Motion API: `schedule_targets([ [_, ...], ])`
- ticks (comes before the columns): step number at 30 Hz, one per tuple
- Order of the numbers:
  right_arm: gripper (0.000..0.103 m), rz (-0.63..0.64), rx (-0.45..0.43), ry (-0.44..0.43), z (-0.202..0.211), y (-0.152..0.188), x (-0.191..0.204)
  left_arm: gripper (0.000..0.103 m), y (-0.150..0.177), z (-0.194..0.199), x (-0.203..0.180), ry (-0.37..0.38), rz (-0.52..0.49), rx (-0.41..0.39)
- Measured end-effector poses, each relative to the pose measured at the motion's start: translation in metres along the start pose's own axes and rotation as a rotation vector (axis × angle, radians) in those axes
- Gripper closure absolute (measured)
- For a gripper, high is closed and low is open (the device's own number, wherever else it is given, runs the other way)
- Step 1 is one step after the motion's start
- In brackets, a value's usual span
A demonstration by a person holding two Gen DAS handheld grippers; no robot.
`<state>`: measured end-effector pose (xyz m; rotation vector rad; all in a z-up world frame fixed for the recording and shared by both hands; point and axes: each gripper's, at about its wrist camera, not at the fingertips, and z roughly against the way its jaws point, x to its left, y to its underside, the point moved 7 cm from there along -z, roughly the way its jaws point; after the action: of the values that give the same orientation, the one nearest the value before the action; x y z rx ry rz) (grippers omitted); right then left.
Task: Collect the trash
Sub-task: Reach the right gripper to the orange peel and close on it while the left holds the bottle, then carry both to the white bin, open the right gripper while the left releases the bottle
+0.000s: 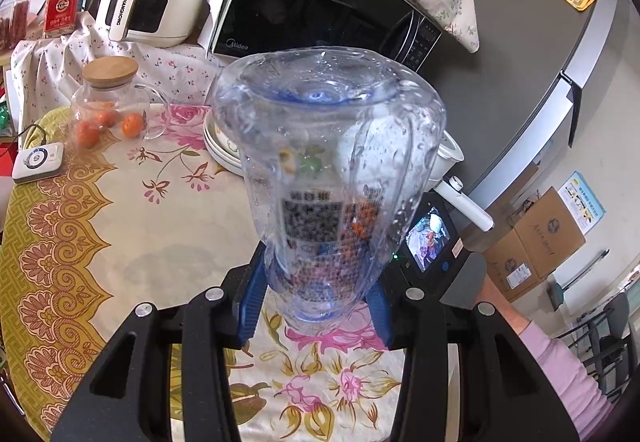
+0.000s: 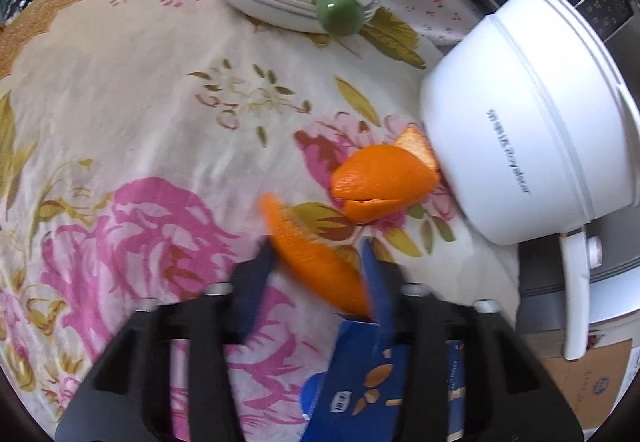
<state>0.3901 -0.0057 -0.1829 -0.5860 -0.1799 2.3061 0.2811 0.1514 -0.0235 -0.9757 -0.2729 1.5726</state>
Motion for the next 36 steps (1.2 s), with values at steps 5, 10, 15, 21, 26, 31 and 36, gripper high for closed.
schedule_targets([
  [5,0.094,0.027,-0.013,0.013,0.004,-0.001,0.012,0.058,0.0,-0.001,0.001,-0.003,0.005,0.001],
  [10,0.097,-0.093,-0.092,-0.012,0.023,-0.014,0.003,0.058,-0.001,0.0,0.002,-0.01,0.016,-0.009],
  [15,0.097,-0.198,-0.157,-0.015,0.046,-0.027,-0.012,0.058,-0.002,0.0,0.003,-0.016,0.025,-0.02],
  [21,0.097,-0.364,-0.23,-0.005,0.07,-0.026,-0.036,0.058,-0.006,0.0,0.004,-0.03,0.042,-0.052],
  [26,0.097,-0.474,-0.274,0.022,0.086,-0.013,-0.044,0.058,-0.008,-0.001,0.0,-0.035,0.046,-0.07],
  [31,0.097,-0.56,-0.303,0.048,0.1,0.005,-0.051,0.058,-0.005,-0.005,-0.01,-0.027,0.042,-0.073],
  [36,0.097,-0.64,-0.333,0.079,0.114,0.026,-0.057,0.058,-0.003,-0.004,-0.023,-0.012,0.034,-0.097],
])
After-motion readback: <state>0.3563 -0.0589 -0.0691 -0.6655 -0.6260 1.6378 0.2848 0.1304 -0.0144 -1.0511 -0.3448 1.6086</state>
